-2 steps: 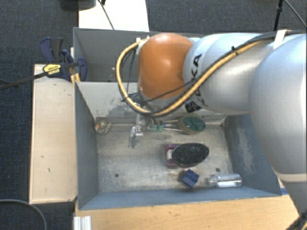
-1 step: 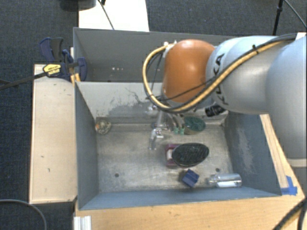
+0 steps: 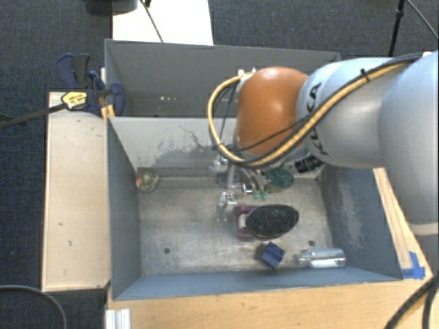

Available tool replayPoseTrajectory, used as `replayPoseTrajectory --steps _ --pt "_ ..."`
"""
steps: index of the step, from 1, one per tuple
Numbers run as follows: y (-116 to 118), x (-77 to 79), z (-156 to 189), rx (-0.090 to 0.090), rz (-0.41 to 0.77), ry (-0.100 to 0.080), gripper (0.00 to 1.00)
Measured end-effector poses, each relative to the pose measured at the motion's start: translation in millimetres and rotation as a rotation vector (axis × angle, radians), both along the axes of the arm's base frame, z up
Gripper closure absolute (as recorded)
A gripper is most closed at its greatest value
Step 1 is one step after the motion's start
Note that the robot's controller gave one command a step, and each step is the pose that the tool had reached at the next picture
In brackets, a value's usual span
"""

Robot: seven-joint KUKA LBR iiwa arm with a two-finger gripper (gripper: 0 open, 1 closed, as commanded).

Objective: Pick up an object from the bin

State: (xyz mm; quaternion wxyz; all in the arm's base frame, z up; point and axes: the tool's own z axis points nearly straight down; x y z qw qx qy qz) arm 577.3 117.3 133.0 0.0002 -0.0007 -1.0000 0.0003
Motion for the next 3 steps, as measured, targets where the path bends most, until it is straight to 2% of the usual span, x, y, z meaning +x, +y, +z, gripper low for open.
replayPoseTrajectory --steps 1,2,3 --pt "-87.3 -22.9 -26.4 -0.002 -0.062 0.001 0.00" --pt "-92.8 -66.9 -56.8 0.006 -0.119 -0.016 0.00" --pt "-91.8 -68.2 -56.2 0.006 -0.119 -0.006 1.00"
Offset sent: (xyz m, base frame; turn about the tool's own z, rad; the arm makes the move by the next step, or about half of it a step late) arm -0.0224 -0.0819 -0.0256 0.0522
